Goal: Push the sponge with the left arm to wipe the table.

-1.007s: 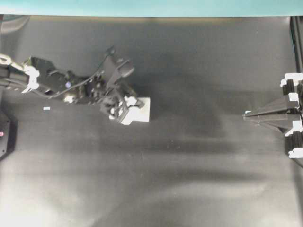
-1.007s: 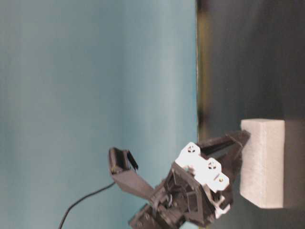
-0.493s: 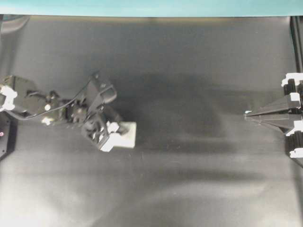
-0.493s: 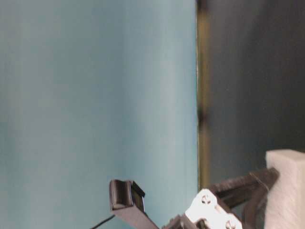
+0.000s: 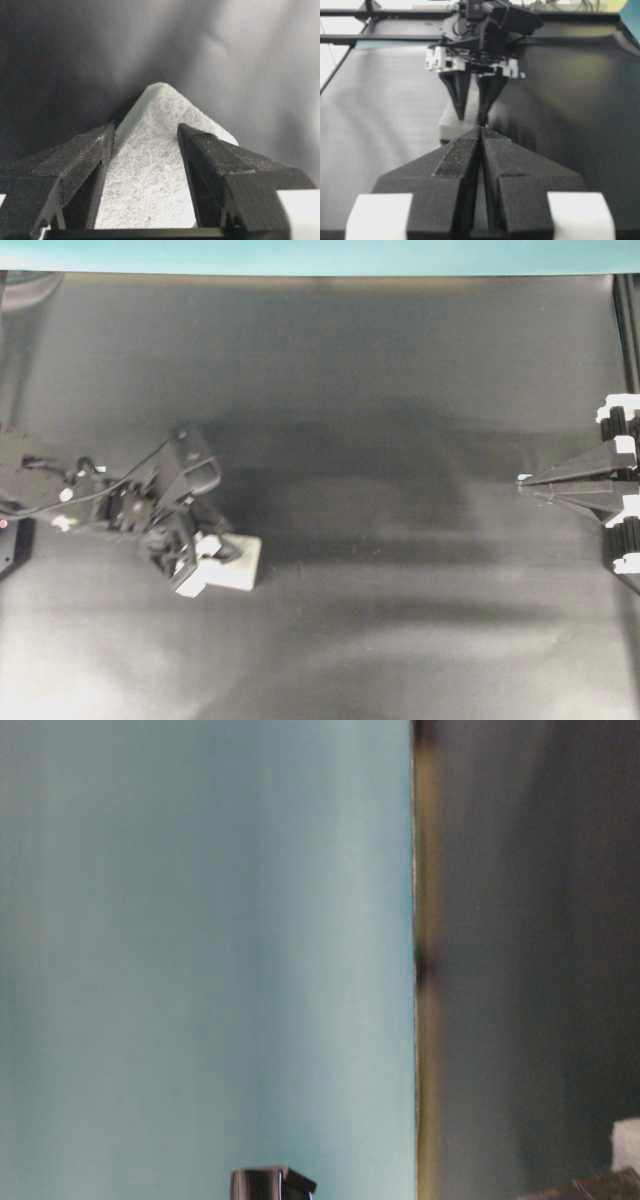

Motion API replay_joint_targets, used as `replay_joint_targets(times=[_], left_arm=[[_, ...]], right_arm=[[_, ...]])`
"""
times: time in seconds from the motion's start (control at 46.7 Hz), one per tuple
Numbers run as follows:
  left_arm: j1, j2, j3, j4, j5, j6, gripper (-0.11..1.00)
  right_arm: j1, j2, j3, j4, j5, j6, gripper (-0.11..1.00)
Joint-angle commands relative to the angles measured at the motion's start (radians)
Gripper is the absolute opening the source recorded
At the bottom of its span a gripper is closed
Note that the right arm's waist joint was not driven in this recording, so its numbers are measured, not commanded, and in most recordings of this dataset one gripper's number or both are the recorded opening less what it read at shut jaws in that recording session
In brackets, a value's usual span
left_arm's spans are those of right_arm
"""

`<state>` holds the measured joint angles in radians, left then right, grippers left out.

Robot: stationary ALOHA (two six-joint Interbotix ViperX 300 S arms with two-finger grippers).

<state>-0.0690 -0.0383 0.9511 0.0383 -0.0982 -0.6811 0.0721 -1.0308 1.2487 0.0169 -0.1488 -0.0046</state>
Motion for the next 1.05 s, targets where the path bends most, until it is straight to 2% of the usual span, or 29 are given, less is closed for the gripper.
replay_joint_targets(times=[0.0,0.364,0.664,0.943,1.028], left_arm=[[-0.040,-0.015,0.003,0.005,-0.003,-0.028,0.52],[-0.183,-0.009,0.000,0.003,-0.009,-0.178,0.52],[-0.321,-0.012,0.021,0.005,-0.003,-0.189,0.52],[-0.505,-0.002,0.025,0.005,-0.002,-0.202,0.52],[-0.538,0.006,0.021,0.005,-0.003,-0.215,0.52]], right_arm=[[0.000,0.003,-0.006,0.002,-0.003,-0.005,0.00],[0.000,0.005,-0.005,0.002,-0.003,0.006,0.00],[0.000,0.003,0.000,0.002,-0.003,0.008,0.00],[0.000,0.002,0.002,0.002,-0.003,0.009,0.00],[0.000,0.002,0.002,0.002,-0.003,0.009,0.00]])
